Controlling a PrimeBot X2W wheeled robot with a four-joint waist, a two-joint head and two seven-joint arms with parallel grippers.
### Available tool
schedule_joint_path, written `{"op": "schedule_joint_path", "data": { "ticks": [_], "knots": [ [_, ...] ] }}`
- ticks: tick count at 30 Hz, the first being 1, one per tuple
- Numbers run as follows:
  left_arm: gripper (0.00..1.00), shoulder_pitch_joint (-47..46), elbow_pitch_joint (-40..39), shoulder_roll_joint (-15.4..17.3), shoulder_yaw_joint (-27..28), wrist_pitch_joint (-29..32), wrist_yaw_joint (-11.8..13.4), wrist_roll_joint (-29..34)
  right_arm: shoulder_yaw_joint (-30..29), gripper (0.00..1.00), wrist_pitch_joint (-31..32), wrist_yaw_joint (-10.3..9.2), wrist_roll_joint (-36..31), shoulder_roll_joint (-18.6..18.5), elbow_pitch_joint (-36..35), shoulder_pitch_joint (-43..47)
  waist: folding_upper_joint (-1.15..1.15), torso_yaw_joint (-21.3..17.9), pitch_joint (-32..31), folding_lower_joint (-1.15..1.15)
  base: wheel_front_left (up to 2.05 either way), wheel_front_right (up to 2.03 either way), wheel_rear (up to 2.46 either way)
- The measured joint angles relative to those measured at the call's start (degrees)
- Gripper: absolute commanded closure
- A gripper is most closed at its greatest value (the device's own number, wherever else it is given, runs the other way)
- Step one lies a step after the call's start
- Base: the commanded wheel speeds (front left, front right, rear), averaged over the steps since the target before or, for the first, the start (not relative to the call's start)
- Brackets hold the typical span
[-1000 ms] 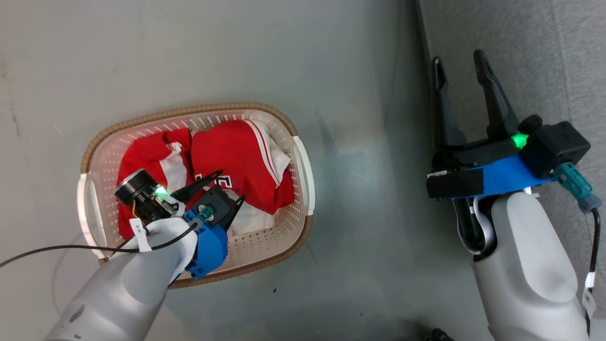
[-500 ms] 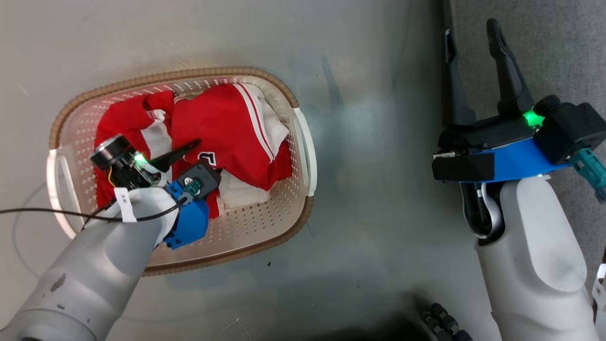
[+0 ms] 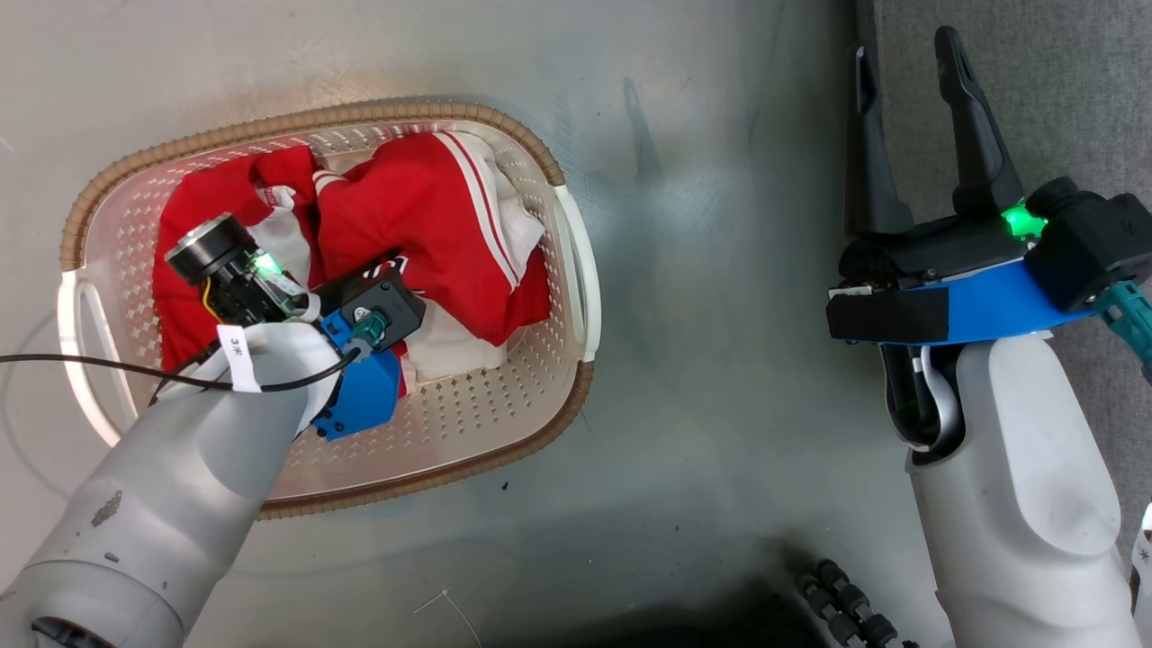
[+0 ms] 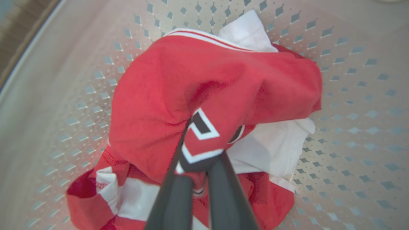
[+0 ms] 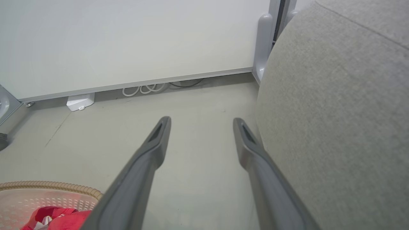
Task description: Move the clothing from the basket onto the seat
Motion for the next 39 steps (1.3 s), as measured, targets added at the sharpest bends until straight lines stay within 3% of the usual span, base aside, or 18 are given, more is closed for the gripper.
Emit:
{"op": "schedule_joint_path", "data": {
  "ticks": [16, 39],
  "knots": [
    [1.00, 4.5, -10.9, -1.0, 5.1, 0.0, 0.3, -4.8, -0.1, 0.00, 0.0, 0.01, 0.1, 0.0, 2.5, 1.0, 0.00, 2.2, -6.5, -0.01, 0.00, 0.00, 0.00],
    [1.00, 20.1, -29.4, -2.8, 17.7, 0.0, 0.4, -8.1, -1.1, 0.00, 0.0, 0.01, -0.9, 0.0, 8.3, 11.9, 0.00, 7.7, -30.4, -0.02, 0.00, 0.00, 0.00]
  ]
}}
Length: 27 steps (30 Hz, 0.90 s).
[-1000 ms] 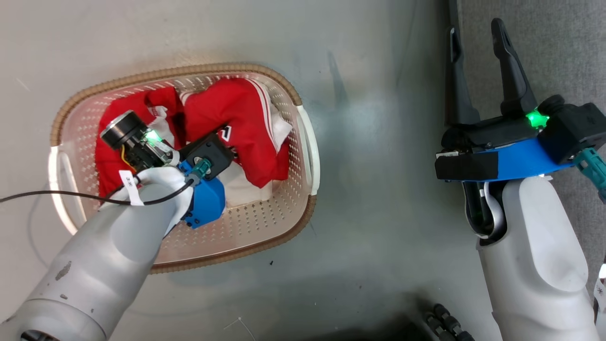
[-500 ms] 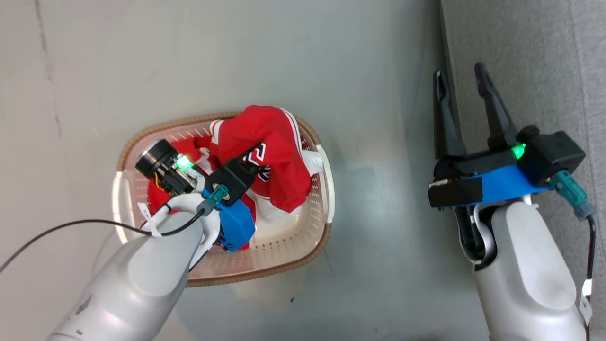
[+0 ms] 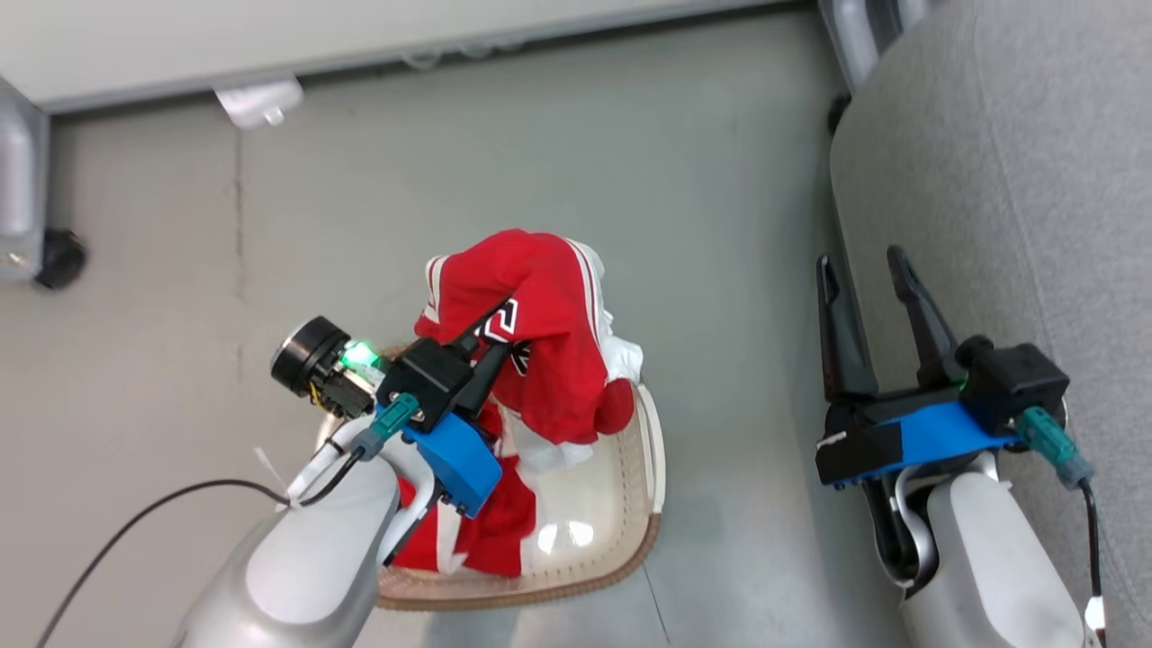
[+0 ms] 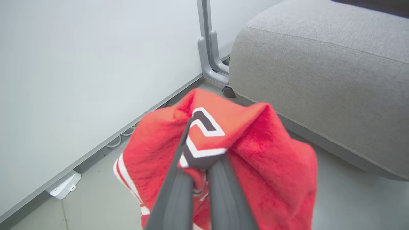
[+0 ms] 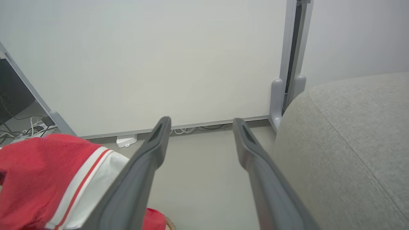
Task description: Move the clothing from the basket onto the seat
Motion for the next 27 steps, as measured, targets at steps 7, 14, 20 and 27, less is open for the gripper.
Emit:
{"op": "schedule_joint_path", "data": {
  "ticks": [7, 14, 20, 27],
  "knots": [
    [1.00, 3.4, -2.7, -1.1, 3.4, 0.0, -0.5, -1.0, 0.5, 0.00, 0.0, 0.00, 0.4, 0.0, 1.2, 3.8, 0.00, 1.4, -8.1, 0.00, 0.00, 0.00, 0.00],
    [1.00, 3.9, -3.5, -2.4, 4.9, 0.0, -1.1, -1.1, 1.2, 0.00, 0.0, -0.01, 0.6, 0.0, 2.2, 7.1, 0.00, 2.5, -15.0, 0.00, 0.00, 0.00, 0.00],
    [1.00, 3.9, -2.6, -3.5, 4.7, 0.0, -1.6, -1.4, 2.3, 0.00, 0.0, 0.00, 1.1, 0.0, 2.7, 10.1, 0.00, 3.1, -19.9, 0.00, 0.00, 0.00, 0.00],
    [1.00, 3.1, -1.8, -4.2, 4.0, 0.0, -2.0, -1.6, 3.6, 0.00, 0.0, -0.01, 1.3, 0.0, 2.8, 12.3, 0.00, 3.3, -23.1, 0.01, 0.00, 0.00, 0.00]
  ]
}}
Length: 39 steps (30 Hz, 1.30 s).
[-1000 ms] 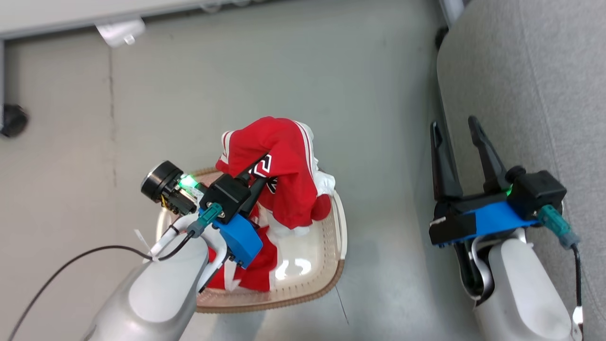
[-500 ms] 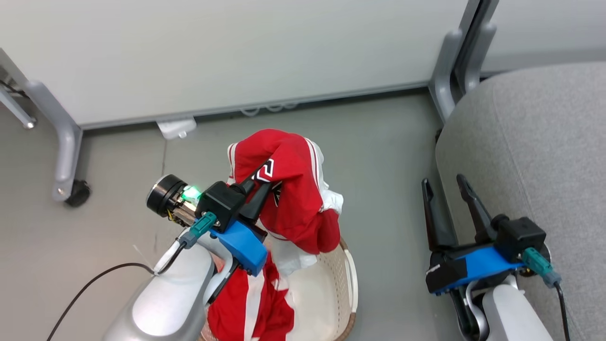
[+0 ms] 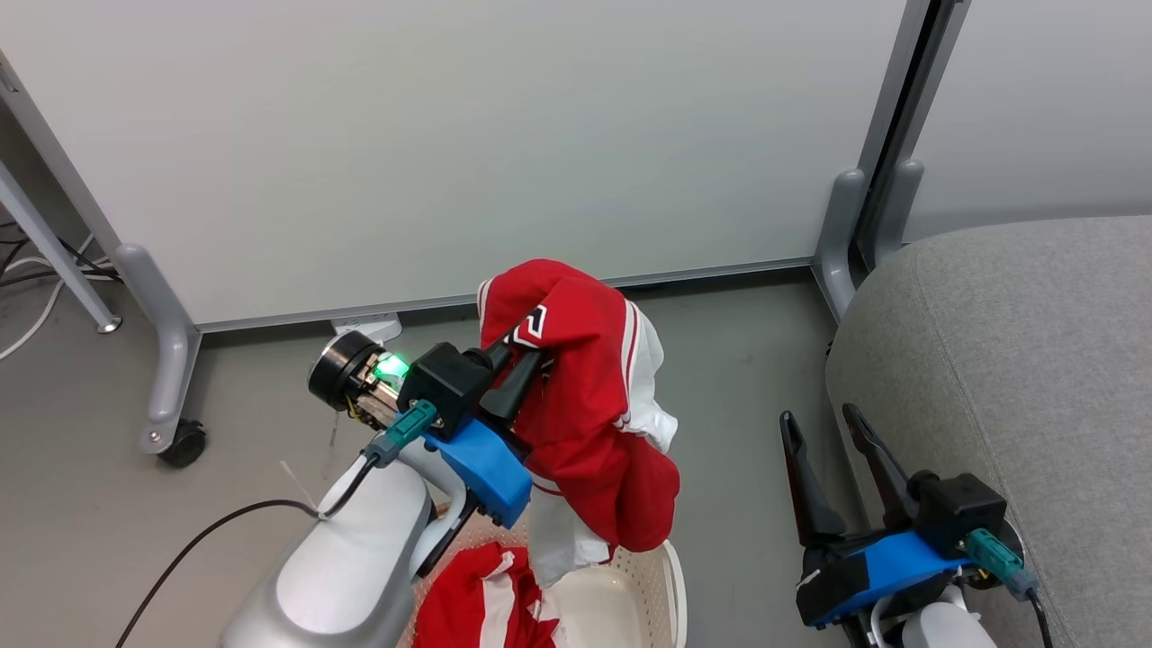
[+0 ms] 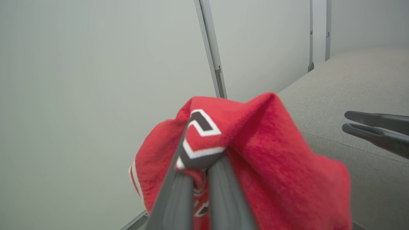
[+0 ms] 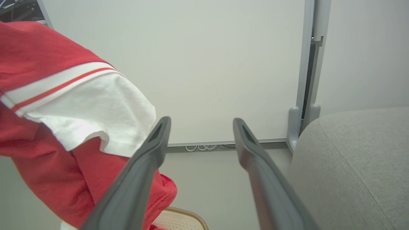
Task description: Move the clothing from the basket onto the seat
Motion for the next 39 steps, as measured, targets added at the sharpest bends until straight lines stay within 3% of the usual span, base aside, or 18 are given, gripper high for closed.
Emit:
{"op": "schedule_joint_path", "data": {
  "ticks": [9, 25, 39],
  "knots": [
    [1.00, -0.6, 0.4, -0.4, -0.7, 0.0, -0.1, -0.4, 2.8, 0.00, 0.0, 0.00, -1.3, 0.0, 0.2, 1.4, 0.00, -0.2, -0.2, 0.00, 0.00, 0.00, 0.00],
    [1.00, -1.8, 0.8, -1.3, -1.0, 0.0, -0.1, -0.8, 15.3, 0.00, 0.0, 0.00, -1.2, 0.0, 1.9, 1.5, 0.00, 0.1, 1.1, 0.01, 0.00, 0.00, 0.00],
    [1.00, -3.6, 0.9, -2.3, -1.3, 0.0, -0.2, -0.8, 23.7, 0.00, 0.0, 0.01, 0.9, 0.0, 4.1, -7.5, 0.00, 1.0, 3.3, 0.01, 0.00, 0.00, 0.00]
  ]
}}
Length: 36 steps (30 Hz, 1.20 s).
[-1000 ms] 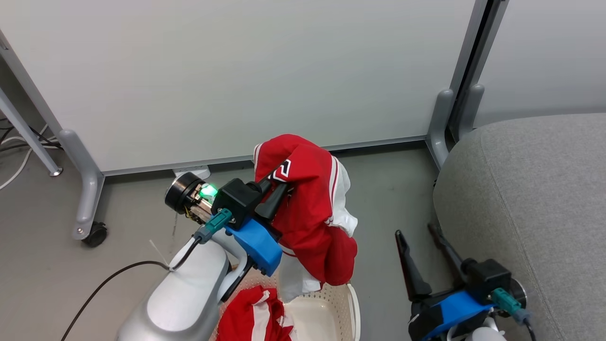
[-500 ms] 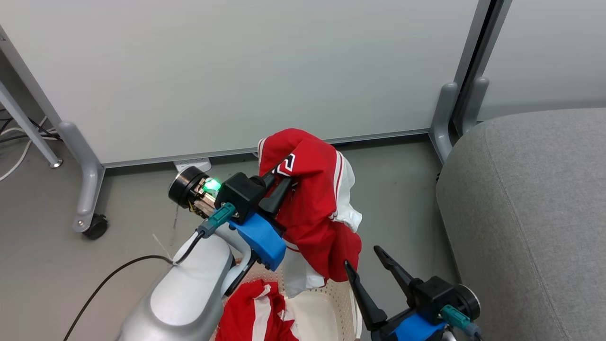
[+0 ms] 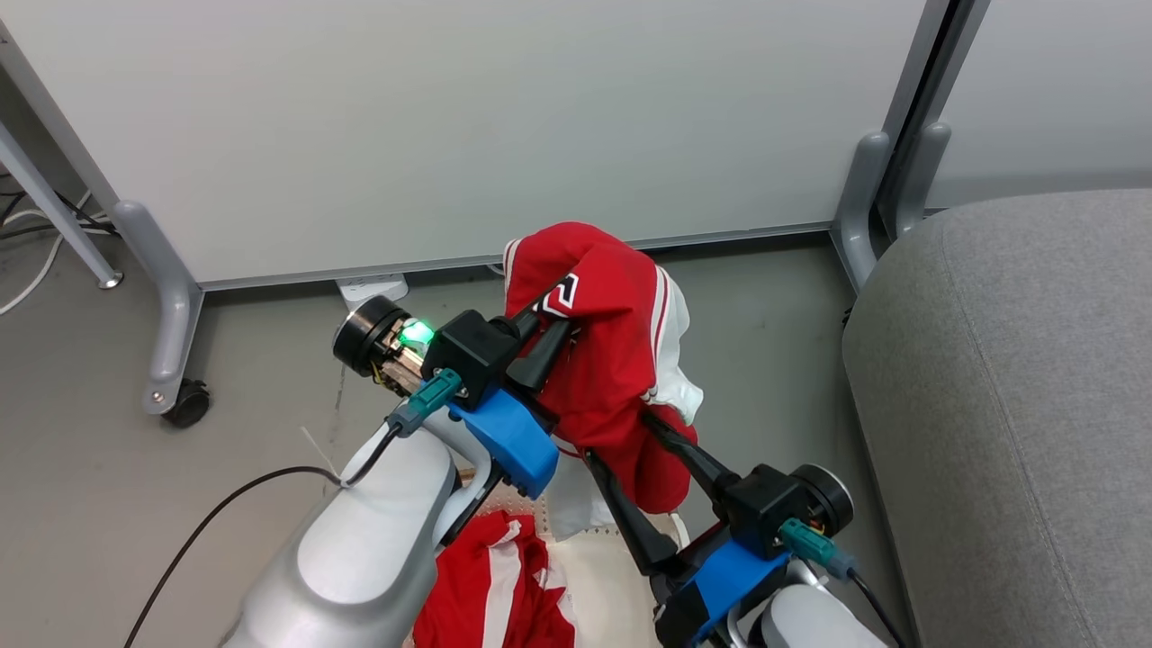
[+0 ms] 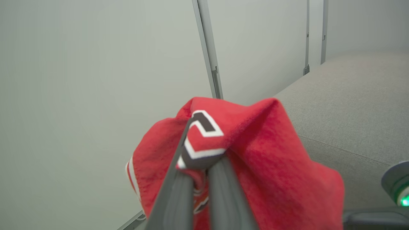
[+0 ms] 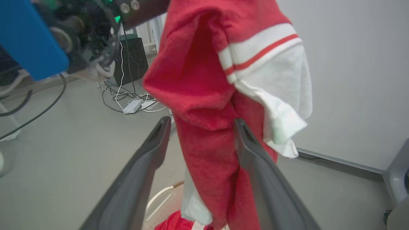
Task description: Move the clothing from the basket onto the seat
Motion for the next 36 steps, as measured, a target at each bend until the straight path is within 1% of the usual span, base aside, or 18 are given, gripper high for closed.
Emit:
{"op": "schedule_joint_path", "data": {
  "ticks": [6, 13, 21, 22, 23, 26, 36],
  "knots": [
    [1.00, -1.1, -0.2, -0.4, -0.2, 0.0, 0.0, 0.0, 1.6, 0.00, 0.0, 0.00, 1.3, 0.0, 1.5, -4.7, 0.00, 0.5, 1.4, 0.00, 0.00, 0.00, 0.00],
    [1.00, -2.2, -0.7, -0.9, -0.3, 0.0, 0.0, 0.0, 0.4, 0.00, 0.0, 0.00, 1.0, 0.0, 4.4, -8.9, 0.00, 1.2, 3.2, 0.00, 0.00, 0.00, 0.00],
    [1.00, -3.2, -1.1, -1.4, -0.4, 0.0, -0.1, 0.0, 1.9, 0.00, 0.0, 0.00, 2.4, 0.0, 7.9, -12.8, 0.00, 1.6, 4.8, 0.00, 0.00, 0.00, 0.00],
    [1.00, -3.2, -1.1, -1.4, -0.4, 0.0, -0.1, 0.0, 2.2, 0.15, 0.0, 0.00, 2.6, 0.0, 8.2, -13.1, 0.00, 1.7, 4.9, 0.00, 0.00, 0.00, 0.00],
    [1.00, -3.2, -1.1, -1.5, -0.4, 0.0, -0.1, 0.0, 2.5, 1.00, 0.0, 0.00, 2.8, 0.0, 8.6, -13.4, 0.00, 1.6, 4.9, 0.00, 0.00, 0.00, 0.00],
    [1.00, -3.3, -1.1, -1.5, -0.4, 0.0, -0.1, 0.0, 3.4, 1.00, 0.0, 0.00, 3.5, 0.0, 9.3, -14.1, 0.00, 1.6, 4.9, 0.00, 0.00, 0.00, 0.00],
    [1.00, -3.3, -0.9, -1.7, -0.1, 0.0, -0.1, -0.1, 3.8, 1.00, 0.0, 0.00, 4.3, 0.0, 9.5, -14.7, 0.00, 1.4, 4.6, -0.01, 0.00, 0.00, 0.00]
  ]
}}
